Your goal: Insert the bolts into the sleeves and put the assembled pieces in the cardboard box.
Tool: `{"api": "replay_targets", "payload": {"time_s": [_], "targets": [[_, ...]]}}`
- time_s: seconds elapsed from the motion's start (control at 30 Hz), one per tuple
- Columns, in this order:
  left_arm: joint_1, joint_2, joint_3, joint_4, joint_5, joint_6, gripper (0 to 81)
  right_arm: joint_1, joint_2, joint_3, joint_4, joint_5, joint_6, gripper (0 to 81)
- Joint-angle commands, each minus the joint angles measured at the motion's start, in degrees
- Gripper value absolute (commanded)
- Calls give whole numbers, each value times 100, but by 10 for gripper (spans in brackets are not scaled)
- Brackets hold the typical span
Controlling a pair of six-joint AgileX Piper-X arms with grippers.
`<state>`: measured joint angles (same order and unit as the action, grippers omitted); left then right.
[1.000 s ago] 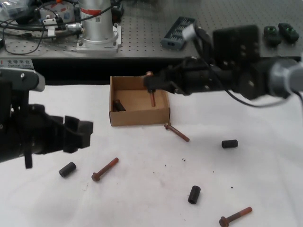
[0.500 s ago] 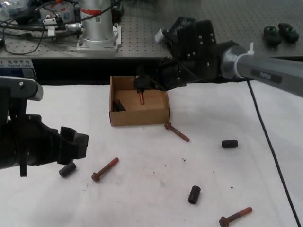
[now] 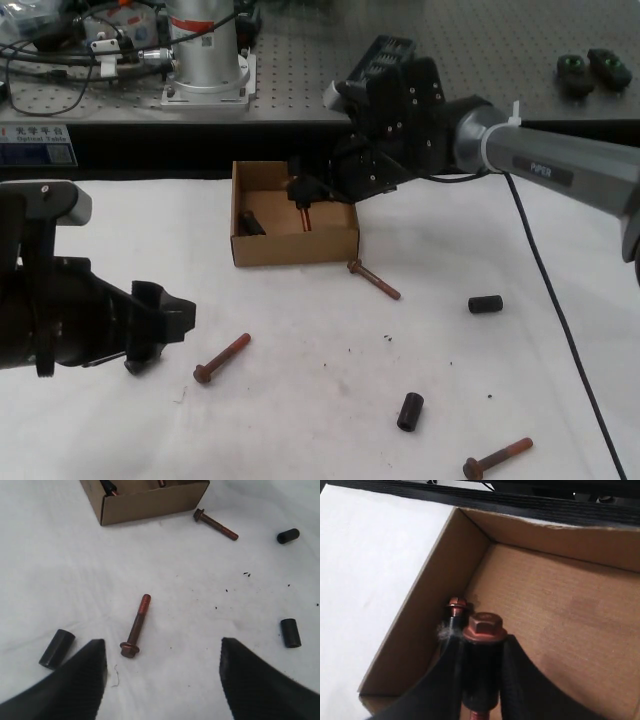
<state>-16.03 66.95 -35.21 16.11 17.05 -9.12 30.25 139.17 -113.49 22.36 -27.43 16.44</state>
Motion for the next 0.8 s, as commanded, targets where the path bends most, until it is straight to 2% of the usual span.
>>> {"api": "replay_targets", "payload": {"time_s": [0.0,0.1,0.17,0.37,0.5,0.63,0.77], "targets": [[0,-66,-9,22,173,-128,474,-42,-96,-156,-93,-55,-67,138],[0,-66,-9,22,373,-128,474,-43,-139,-156,-82,-3,-42,344],[0,-66,-9,22,427,-128,474,-43,-194,-156,-65,89,36,393],[0,-66,-9,22,427,-128,474,-43,-546,-156,316,465,-225,356],[0,-66,-9,22,427,-128,474,-43,-891,-156,1402,816,-1086,356],[0,-66,-9,22,427,-128,474,-43,-1187,-156,2672,1425,-2582,356],[0,-66,-9,9,428,-128,474,-96,-1240,-113,3257,1690,-3019,355]]}}
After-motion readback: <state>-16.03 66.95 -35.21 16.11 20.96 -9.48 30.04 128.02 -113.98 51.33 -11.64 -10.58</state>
